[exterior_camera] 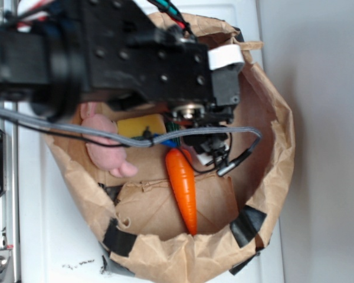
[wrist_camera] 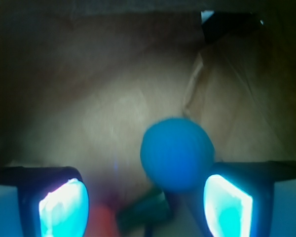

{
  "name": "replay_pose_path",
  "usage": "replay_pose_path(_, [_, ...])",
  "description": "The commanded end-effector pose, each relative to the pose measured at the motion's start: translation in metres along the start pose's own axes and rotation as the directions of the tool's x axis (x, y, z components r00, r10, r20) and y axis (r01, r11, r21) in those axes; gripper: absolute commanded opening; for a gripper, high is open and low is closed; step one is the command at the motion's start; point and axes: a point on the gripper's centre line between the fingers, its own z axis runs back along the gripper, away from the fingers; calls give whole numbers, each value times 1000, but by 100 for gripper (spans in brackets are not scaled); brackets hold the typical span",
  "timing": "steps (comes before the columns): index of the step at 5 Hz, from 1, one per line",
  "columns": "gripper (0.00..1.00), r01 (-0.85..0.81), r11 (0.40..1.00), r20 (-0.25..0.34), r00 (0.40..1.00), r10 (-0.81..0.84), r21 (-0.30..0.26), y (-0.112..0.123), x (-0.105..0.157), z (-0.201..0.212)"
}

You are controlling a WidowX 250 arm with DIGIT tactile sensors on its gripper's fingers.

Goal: Grab the blue ball.

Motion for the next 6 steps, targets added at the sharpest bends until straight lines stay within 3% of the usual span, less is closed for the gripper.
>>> replay_pose_path(1, [100, 5, 1000, 50, 999, -6, 27, 30, -24, -15])
replay_pose_path(2, [71, -19, 999, 48, 999, 17, 39, 35, -31, -15])
replay_pose_path(3, [0, -15, 999, 70, 998, 11, 48, 46, -40, -10])
replay_pose_path(6, [0, 26, 999, 77, 997, -29, 29, 78, -71, 10])
